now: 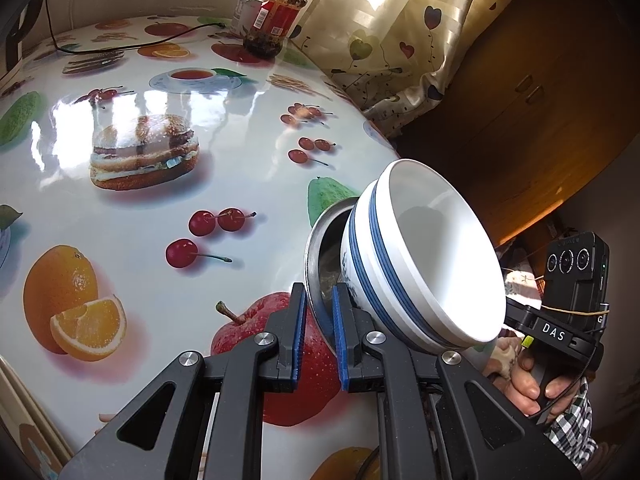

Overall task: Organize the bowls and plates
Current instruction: 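Lift the nested bowl stack with both grippers and carry it toward the cream plates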

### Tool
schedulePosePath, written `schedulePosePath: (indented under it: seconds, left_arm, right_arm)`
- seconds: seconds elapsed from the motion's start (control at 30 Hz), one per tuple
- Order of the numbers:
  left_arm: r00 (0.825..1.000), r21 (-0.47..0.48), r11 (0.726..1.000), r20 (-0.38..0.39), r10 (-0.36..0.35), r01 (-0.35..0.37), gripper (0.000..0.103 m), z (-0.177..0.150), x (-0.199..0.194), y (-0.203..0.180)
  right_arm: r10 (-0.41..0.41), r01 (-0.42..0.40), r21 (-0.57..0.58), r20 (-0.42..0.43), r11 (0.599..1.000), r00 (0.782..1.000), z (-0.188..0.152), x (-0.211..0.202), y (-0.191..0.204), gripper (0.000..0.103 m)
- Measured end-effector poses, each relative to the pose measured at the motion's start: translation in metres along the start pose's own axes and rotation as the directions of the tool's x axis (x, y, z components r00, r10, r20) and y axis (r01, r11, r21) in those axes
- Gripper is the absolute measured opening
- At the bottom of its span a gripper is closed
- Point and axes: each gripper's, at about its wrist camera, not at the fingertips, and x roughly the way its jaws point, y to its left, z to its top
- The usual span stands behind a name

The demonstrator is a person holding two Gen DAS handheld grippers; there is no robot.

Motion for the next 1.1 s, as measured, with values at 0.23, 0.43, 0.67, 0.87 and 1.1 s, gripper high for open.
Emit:
schedulePosePath:
  seconds: [0.23,0.43,0.67,0.87,1.1]
  left_arm:
    - [1.0,0.006,1.0,0.031,0.001,-0.001,0.012,0.0,-0.013,0.002]
    - [0.998,0.001,1.0,0.057,0.006,-0.006,0.012,-0.002,-0.028,0.006]
    - [0.996,-0.015,1.0,0.087,0.016,-0.015,0.012,-0.005,-0.046,0.012]
    - [0.993,-0.029,0.999,0.113,0.031,-0.028,0.012,-0.008,-0.062,0.018]
    - [0.989,-0.055,0.997,0.138,0.059,-0.052,0.012,-0.016,-0.082,0.031]
  right_arm:
    - [0.015,-0.015,-0.023,0.008,1.0,1.0,0.001,0.0,0.012,0.011]
    - [0.027,-0.026,-0.05,0.011,0.998,1.0,0.003,0.0,0.028,0.011]
    - [0.045,-0.044,-0.081,0.002,0.996,0.999,0.004,0.004,0.045,0.011]
    - [0.065,-0.065,-0.106,-0.008,0.992,0.998,0.003,0.009,0.06,0.011]
    - [0.088,-0.092,-0.133,-0.031,0.987,0.996,0.0,0.02,0.077,0.011]
